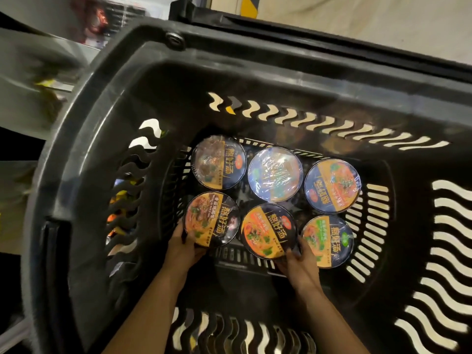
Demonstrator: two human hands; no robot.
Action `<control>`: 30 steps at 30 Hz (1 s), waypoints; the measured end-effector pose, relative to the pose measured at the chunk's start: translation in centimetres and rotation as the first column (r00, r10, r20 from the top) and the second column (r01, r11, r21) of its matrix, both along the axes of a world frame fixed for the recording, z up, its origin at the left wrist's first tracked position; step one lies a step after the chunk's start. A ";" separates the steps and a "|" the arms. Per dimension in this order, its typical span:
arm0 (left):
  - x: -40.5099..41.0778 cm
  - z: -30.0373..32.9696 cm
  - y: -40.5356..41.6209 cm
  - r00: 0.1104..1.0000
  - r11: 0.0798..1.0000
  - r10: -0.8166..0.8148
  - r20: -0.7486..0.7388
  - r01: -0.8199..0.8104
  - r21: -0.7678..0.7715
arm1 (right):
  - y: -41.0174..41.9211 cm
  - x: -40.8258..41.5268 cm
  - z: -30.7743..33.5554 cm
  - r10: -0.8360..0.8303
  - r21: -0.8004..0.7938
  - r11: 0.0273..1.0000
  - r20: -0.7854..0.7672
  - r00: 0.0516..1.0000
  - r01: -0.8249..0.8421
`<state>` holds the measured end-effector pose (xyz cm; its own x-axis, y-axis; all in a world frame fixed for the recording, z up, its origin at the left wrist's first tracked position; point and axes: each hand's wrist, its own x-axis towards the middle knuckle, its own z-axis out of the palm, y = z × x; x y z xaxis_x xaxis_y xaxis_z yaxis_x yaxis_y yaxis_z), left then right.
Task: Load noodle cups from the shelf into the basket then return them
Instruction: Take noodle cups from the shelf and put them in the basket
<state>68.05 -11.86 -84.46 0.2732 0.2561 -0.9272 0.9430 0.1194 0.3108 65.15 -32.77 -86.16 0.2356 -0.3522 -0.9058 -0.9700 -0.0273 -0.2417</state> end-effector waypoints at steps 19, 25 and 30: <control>0.3 0.1 -0.2 0.895 0.873 -0.423 -0.140 0.444 0.202 | 0.0 1.8 2.6 0.224 0.002 0.974 -0.214 0.951 -0.229; 2.0 6.0 -1.0 0.776 0.716 -0.630 -0.035 0.597 0.362 | -0.3 3.8 10.0 0.545 -0.182 0.814 -0.086 0.834 -0.551; 4.2 16.8 -2.4 0.643 0.602 -0.762 0.072 0.664 0.444 | -1.5 6.4 20.5 0.773 -0.338 0.600 0.010 0.635 -0.725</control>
